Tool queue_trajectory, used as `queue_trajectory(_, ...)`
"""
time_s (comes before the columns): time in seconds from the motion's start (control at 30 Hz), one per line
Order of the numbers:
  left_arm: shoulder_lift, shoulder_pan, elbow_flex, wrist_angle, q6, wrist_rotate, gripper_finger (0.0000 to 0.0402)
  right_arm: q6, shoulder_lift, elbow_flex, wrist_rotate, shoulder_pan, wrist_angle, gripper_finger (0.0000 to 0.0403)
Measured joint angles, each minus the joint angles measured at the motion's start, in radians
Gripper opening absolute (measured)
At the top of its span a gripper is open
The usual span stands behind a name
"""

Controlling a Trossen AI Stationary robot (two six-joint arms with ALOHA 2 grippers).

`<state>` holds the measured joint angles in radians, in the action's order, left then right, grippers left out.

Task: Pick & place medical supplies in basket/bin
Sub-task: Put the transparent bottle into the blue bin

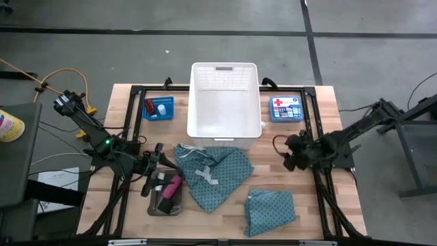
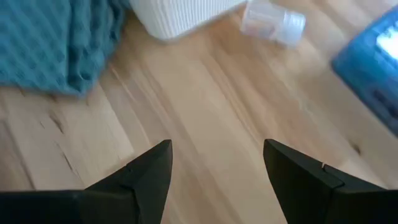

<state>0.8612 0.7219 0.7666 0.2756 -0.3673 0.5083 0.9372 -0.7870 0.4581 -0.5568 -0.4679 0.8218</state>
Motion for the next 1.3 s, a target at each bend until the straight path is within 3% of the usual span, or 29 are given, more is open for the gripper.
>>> queue_trajectory(0.2,0.0,0.0,0.0,0.0,0.012,0.007,0.0254,-0.261,0.07,-0.001,0.056,0.157,-0.168,0.024)
queue_trajectory(0.43,0.001,0.0,0.0,0.0,0.013,0.008,0.0254,-0.496,0.075,-0.001,0.222,0.311,-0.293,0.024)
queue_trajectory(0.63,0.001,0.0,0.0,0.0,0.01,0.008,0.0254,-0.618,0.075,-0.001,0.363,0.42,-0.361,0.024)
queue_trajectory(1.07,0.001,0.0,0.0,0.0,0.007,0.008,0.0254,-0.816,0.06,-0.001,0.525,0.642,-0.387,0.024)
queue_trajectory(1.3,0.001,0.0,0.0,-0.001,0.008,0.009,0.0254,-0.911,0.047,0.0,0.481,0.796,-0.481,0.024)
